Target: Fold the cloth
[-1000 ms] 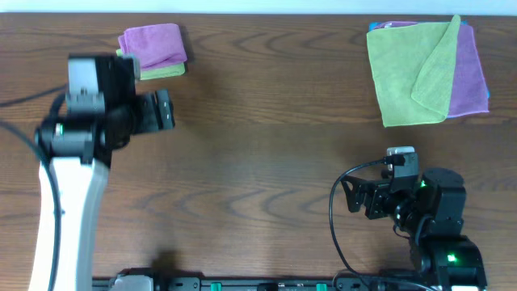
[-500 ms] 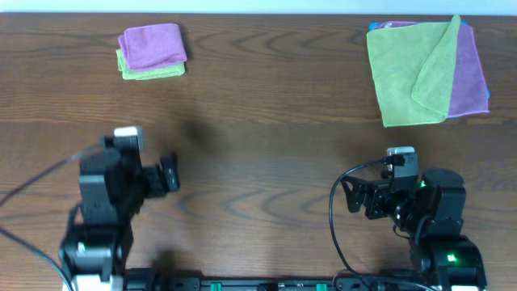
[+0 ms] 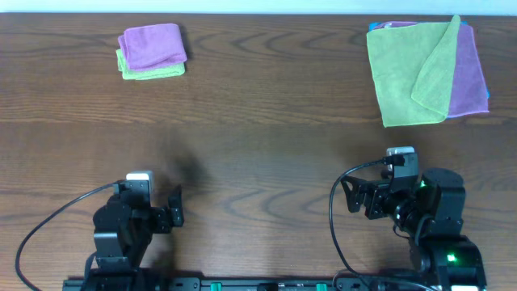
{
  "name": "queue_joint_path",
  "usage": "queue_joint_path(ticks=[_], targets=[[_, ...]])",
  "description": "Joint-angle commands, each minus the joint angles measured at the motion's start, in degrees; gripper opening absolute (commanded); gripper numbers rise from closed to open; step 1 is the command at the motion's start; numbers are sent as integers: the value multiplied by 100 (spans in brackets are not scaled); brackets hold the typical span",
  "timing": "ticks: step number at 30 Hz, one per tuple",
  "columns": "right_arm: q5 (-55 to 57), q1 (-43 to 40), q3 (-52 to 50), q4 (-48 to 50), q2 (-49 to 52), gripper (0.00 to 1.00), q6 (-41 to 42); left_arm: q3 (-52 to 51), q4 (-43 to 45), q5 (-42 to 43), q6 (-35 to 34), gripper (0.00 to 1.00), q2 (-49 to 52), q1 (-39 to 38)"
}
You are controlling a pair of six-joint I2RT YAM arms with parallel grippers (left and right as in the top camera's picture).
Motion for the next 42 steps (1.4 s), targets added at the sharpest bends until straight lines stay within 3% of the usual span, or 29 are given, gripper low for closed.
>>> queue_joint_path(ticks=[1, 12, 42], targets=[[20, -50, -20, -7, -15, 99, 68, -129, -142, -52, 535, 95, -295, 4], [20, -50, -20, -7, -15, 99, 68, -155, -890, -778, 586, 95, -922, 4], [20, -50, -20, -7, -15, 99, 68, -605, -1346, -876, 730, 95, -1556, 4]])
